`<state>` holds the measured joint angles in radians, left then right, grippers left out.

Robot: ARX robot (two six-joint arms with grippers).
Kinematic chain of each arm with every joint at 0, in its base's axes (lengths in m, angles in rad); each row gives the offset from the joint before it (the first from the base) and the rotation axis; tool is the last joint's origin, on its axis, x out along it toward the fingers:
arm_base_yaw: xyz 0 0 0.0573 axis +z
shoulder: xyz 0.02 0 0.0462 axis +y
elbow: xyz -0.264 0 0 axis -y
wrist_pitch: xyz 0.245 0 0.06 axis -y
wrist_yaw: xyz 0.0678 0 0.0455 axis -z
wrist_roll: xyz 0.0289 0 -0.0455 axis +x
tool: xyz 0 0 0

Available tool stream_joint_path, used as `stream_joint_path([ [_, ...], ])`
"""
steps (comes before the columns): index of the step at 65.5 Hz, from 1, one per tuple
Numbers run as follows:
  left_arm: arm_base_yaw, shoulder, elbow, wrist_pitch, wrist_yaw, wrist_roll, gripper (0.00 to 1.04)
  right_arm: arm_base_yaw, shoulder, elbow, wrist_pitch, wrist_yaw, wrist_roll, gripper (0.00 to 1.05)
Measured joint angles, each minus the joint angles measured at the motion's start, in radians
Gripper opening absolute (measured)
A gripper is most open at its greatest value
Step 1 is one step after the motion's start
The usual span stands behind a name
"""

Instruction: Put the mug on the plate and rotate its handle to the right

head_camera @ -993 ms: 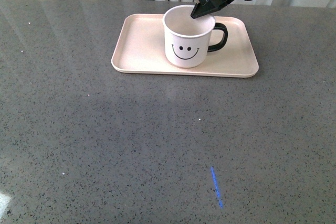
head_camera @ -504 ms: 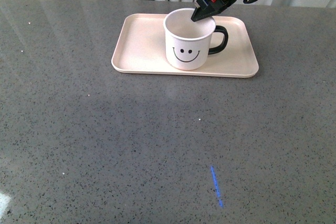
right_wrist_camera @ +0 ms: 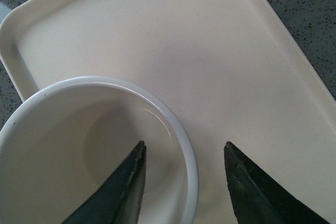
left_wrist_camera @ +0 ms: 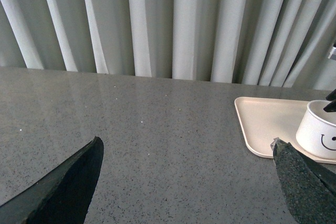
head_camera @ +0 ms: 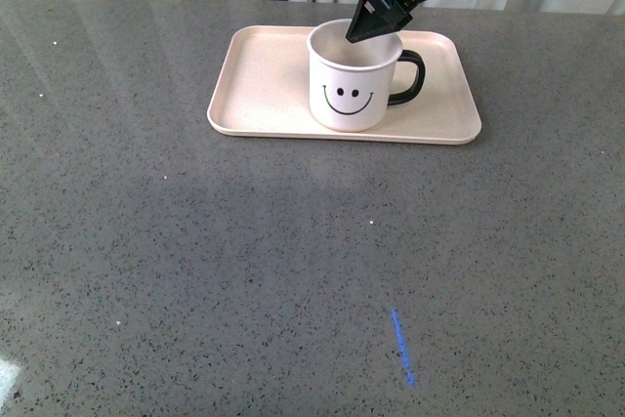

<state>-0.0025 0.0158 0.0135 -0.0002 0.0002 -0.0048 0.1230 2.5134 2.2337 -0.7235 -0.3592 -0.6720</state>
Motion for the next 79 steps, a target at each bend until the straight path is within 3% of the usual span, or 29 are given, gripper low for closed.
stream_joint_path([
  [16,0.0,0.0,0.0,0.0,0.0,0.0,0.96,-0.014,-0.007,-0.005,0.014,-0.016,-0.005,0.97],
  [38,0.0,0.0,0.0,0.0,0.0,0.0,0.96,-0.072,-0.151,-0.095,0.129,-0.161,0.056,0.96],
  [49,0.0,0.0,0.0,0.0,0.0,0.0,0.96,-0.107,-0.364,-0.384,0.361,-0.271,0.126,0.96],
  [76,0.0,0.0,0.0,0.0,0.0,0.0,0.96,-0.109,-0.403,-0.444,0.383,-0.278,0.15,0.96],
  [78,0.0,0.0,0.0,0.0,0.0,0.0,0.96,-0.108,-0.405,-0.455,0.407,-0.248,0.173,0.95],
  [79,0.0,0.0,0.0,0.0,0.0,0.0,0.96,-0.103,-0.419,-0.497,0.493,-0.173,0.2,0.92],
])
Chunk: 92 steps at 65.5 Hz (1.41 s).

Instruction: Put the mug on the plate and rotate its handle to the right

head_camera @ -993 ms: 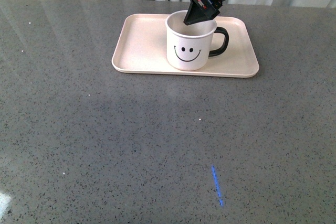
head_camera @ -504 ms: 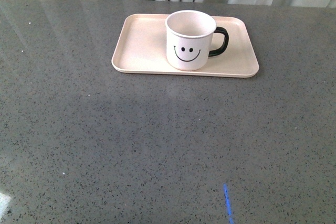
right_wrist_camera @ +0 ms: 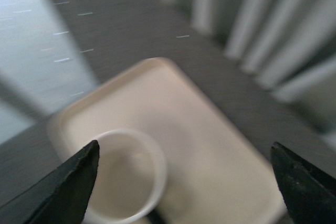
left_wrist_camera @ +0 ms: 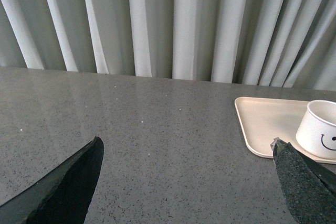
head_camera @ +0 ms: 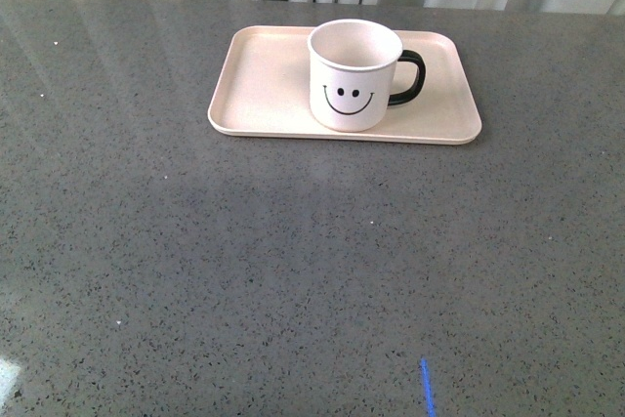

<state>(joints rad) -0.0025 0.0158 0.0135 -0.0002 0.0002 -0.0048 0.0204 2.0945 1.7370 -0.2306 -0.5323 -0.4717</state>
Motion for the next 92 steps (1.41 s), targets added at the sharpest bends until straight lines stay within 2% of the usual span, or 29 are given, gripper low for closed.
stream_joint_path([
  [1,0.0,0.0,0.0,0.0,0.0,0.0,0.96,0.004,-0.009,-0.026,0.054,0.049,0.028,0.9],
  [2,0.0,0.0,0.0,0.0,0.0,0.0,0.96,0.011,-0.029,-0.082,0.16,0.151,0.071,0.87],
  [4,0.0,0.0,0.0,0.0,0.001,0.0,0.96,0.018,-0.059,-0.174,0.321,0.282,0.131,0.82],
  [8,0.0,0.0,0.0,0.0,0.0,0.0,0.96,0.025,-0.126,-0.371,0.629,0.47,0.273,0.71],
  [11,0.0,0.0,0.0,0.0,0.0,0.0,0.96,0.025,-0.171,-0.486,0.786,0.536,0.333,0.64],
  [15,0.0,0.0,0.0,0.0,0.0,0.0,0.96,0.023,-0.245,-0.637,0.957,0.564,0.39,0.54],
  [22,0.0,0.0,0.0,0.0,0.0,0.0,0.96,0.014,-0.37,-0.844,1.109,0.567,0.435,0.34],
  [35,0.0,0.0,0.0,0.0,0.0,0.0,0.96,-0.019,-0.504,-1.12,1.197,0.536,0.456,0.01],
  [62,0.0,0.0,0.0,0.0,0.0,0.0,0.96,-0.021,-0.832,-1.491,1.238,0.533,0.462,0.02],
  [76,0.0,0.0,0.0,0.0,0.0,0.0,0.96,-0.021,-0.97,-1.583,1.188,0.533,0.462,0.02],
  [82,0.0,0.0,0.0,0.0,0.0,0.0,0.96,-0.021,-0.982,-1.63,1.234,0.532,0.461,0.02],
  [92,0.0,0.0,0.0,0.0,0.0,0.0,0.96,-0.021,-1.093,-1.678,1.154,0.533,0.461,0.02],
])
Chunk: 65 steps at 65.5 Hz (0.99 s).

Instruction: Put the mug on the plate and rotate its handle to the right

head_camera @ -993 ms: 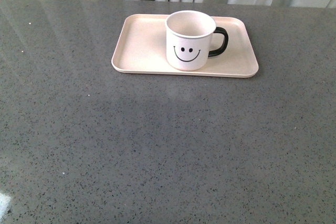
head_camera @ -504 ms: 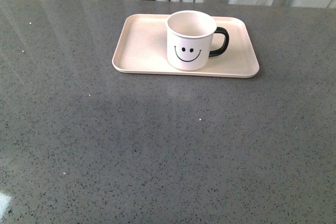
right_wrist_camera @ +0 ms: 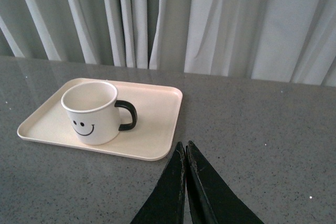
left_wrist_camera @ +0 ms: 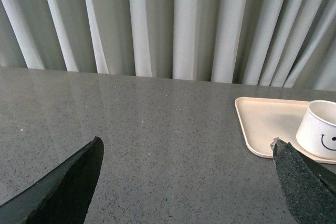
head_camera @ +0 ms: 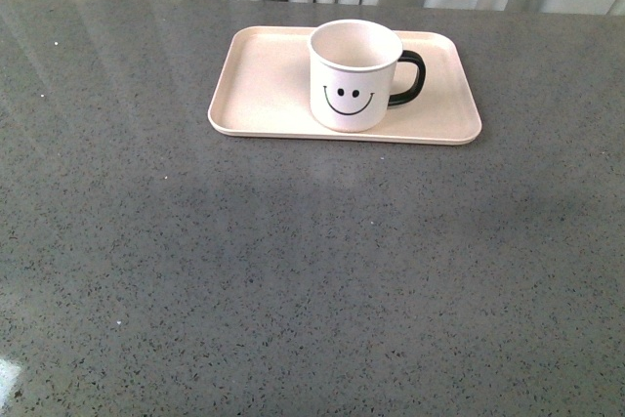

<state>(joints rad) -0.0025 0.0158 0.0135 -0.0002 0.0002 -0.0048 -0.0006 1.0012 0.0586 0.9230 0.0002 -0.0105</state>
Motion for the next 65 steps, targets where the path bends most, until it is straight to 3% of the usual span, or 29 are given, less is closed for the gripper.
stream_joint_path([
  [65,0.0,0.0,0.0,0.0,0.0,0.0,0.96,0.0,-0.647,-0.04,-0.569,0.0,0.0,0.02],
])
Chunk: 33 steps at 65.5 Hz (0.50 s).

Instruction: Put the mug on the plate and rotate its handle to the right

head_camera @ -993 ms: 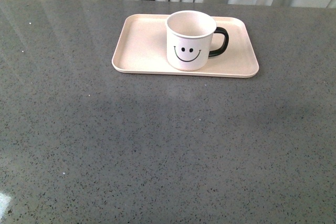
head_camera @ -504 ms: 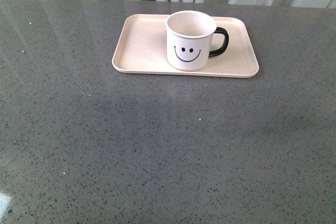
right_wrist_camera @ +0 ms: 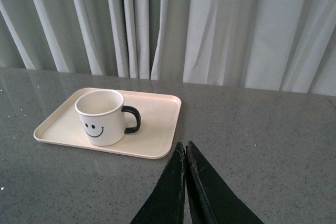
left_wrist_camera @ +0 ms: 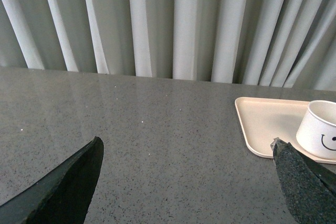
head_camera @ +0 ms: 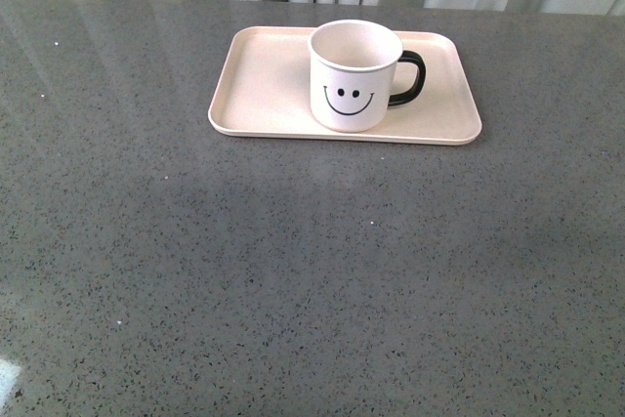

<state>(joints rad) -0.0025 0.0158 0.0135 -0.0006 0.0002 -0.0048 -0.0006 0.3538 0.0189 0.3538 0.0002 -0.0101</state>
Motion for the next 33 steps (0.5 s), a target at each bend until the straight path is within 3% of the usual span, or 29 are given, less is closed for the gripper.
stream_joint_path([
  [33,0.0,0.0,0.0,0.0,0.0,0.0,0.96,0.0,-0.169,0.0,-0.169,0.0,0.0,0.02],
])
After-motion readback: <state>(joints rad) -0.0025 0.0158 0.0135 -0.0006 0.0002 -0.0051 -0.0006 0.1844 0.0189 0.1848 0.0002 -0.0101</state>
